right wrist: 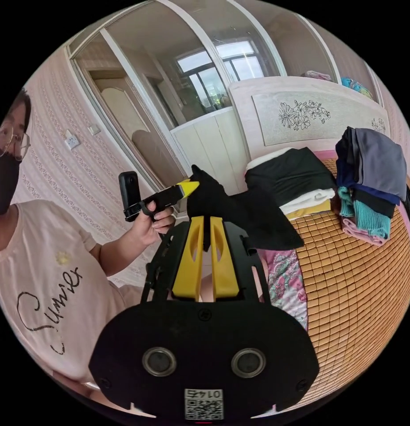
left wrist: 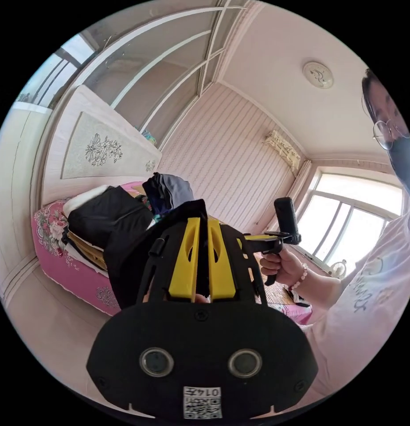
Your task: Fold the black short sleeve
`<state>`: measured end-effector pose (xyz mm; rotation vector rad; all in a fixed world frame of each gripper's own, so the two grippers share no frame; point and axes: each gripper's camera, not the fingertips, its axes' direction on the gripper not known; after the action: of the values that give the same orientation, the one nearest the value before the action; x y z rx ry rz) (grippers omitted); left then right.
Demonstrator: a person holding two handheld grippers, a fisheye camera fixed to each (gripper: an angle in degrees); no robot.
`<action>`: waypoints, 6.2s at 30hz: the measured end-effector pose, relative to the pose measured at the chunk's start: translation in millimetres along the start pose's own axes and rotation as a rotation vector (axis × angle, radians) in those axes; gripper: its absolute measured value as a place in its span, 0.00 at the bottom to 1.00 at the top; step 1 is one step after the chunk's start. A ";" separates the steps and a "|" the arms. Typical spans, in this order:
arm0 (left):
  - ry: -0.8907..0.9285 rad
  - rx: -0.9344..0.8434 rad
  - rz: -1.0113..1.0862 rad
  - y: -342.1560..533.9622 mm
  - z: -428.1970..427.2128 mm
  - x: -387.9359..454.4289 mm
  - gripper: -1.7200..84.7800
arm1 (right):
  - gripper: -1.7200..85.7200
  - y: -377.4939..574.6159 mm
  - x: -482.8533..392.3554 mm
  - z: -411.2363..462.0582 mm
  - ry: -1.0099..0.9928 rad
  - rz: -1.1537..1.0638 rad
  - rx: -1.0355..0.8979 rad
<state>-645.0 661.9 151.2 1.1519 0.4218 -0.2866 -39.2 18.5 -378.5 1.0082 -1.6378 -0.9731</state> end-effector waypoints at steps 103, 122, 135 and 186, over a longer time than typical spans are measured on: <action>0.077 -0.780 0.216 130.5 445.3 234.8 0.01 | 0.13 377.4 269.2 -584.0 0.681 1.180 0.129; 0.171 -0.477 0.156 47.2 340.3 218.8 0.01 | 0.03 405.3 98.0 -692.8 0.162 0.883 0.681; 0.319 -0.064 0.160 -50.0 229.6 227.1 0.01 | 0.03 368.5 -92.1 -840.0 0.250 0.465 1.031; 0.206 -0.559 0.128 -100.5 495.8 233.8 0.01 | 0.03 329.7 -7.6 -780.8 0.692 0.738 0.694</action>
<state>-394.4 164.5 130.3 0.6553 0.5634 0.0662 655.3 27.9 107.3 0.8974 -1.5385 0.4401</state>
